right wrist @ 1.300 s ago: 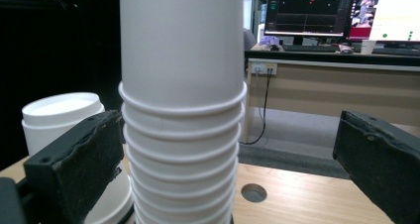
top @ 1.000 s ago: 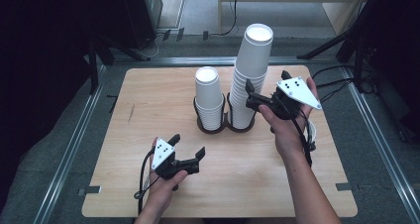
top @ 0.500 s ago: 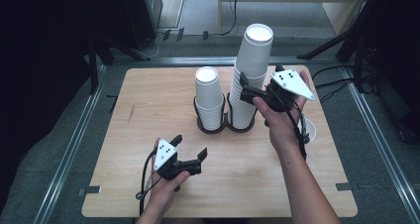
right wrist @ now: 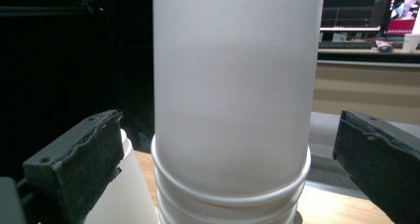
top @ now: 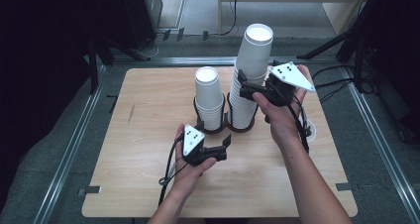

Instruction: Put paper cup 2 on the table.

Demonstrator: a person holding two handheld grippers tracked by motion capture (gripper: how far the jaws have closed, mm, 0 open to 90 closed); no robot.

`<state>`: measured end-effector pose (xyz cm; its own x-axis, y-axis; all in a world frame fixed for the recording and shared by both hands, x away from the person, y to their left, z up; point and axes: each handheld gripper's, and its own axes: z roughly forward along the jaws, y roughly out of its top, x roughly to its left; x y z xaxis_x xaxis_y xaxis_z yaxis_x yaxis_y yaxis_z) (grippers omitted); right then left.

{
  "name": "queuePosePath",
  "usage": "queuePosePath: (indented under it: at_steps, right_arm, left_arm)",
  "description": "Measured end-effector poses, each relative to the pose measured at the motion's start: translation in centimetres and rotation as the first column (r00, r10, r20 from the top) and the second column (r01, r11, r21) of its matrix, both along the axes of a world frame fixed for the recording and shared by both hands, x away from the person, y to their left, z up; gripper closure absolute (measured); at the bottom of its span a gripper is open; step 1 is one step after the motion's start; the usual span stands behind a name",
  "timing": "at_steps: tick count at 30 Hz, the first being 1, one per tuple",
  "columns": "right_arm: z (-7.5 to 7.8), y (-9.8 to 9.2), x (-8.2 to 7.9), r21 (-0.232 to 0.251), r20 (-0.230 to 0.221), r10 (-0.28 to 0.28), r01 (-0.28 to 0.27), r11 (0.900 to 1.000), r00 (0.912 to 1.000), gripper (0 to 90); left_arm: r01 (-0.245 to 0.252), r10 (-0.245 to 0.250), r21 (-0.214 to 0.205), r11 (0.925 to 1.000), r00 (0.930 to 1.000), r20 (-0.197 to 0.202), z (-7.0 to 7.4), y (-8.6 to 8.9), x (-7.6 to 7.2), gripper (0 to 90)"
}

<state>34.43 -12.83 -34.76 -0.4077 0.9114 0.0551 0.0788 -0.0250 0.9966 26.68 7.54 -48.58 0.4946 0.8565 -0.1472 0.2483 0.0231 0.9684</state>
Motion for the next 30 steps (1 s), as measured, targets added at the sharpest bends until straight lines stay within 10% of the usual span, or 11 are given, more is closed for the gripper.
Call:
queuePosePath:
  at_steps: [30]
  right_arm:
    - [1.2,-0.5,1.0,0.002,-0.027,0.032,-0.032,0.9995,0.9991,0.0]
  left_arm:
    - [-0.065,0.059,0.035,0.9972,0.9862,0.154,3.1,-6.5,6.2,1.5]
